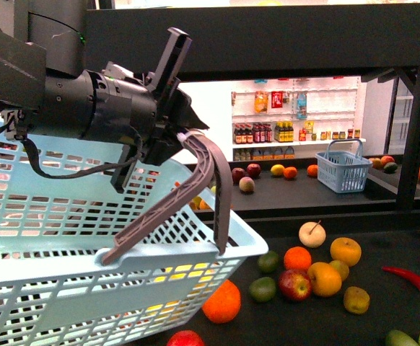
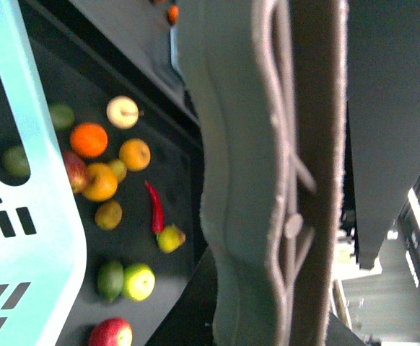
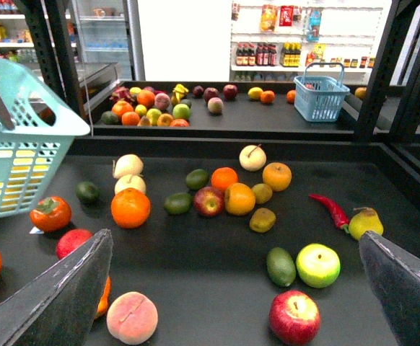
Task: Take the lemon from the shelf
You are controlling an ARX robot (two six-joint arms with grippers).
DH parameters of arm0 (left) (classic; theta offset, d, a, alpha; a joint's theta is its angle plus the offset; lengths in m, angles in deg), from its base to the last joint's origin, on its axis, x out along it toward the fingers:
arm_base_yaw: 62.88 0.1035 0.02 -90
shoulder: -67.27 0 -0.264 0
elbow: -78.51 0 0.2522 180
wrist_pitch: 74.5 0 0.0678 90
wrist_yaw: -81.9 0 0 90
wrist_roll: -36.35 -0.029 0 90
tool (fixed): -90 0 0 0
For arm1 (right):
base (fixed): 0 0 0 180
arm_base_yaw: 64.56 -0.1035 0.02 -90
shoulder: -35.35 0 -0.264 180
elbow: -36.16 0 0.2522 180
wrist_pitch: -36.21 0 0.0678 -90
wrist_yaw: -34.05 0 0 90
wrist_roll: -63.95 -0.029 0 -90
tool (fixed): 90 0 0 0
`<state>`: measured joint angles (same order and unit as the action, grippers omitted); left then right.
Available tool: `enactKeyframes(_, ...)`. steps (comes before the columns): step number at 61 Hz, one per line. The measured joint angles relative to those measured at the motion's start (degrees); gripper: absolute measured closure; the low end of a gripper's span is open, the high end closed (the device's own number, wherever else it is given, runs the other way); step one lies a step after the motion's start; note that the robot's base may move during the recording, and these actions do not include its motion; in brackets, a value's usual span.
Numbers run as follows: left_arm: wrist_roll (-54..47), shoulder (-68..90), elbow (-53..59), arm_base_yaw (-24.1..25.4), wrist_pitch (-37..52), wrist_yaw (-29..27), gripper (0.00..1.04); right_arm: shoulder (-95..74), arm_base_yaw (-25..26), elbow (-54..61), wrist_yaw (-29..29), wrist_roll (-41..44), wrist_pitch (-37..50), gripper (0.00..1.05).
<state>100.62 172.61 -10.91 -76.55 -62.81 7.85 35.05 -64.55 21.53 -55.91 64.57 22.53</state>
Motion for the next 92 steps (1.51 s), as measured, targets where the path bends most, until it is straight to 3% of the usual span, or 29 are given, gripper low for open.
enactKeyframes(8,6.62,0.0,2.93,5.35,7.72,-5.55,0.97,0.0,0.0,0.0,0.0,0.0,0.0,0.02)
enactKeyframes(25,17.0,1.16,7.32,16.39,23.23,-11.28,0.97,0.0,0.0,0.02,0.0,0.0,0.0,0.02)
enactKeyframes(50,22.56,8.61,5.53,25.92,39.87,-5.49,0.97,0.0,0.0,0.0,0.0,0.0,0.0,0.02)
enactKeyframes(73,27.12,15.54,2.97,33.33,50.25,-4.33,0.97,0.0,0.0,0.0,0.0,0.0,0.0,0.02)
enactKeyframes(92,28.04,18.8,3.54,34.64,53.72,-2.38,0.97,0.0,0.0,0.0,0.0,0.0,0.0,0.02)
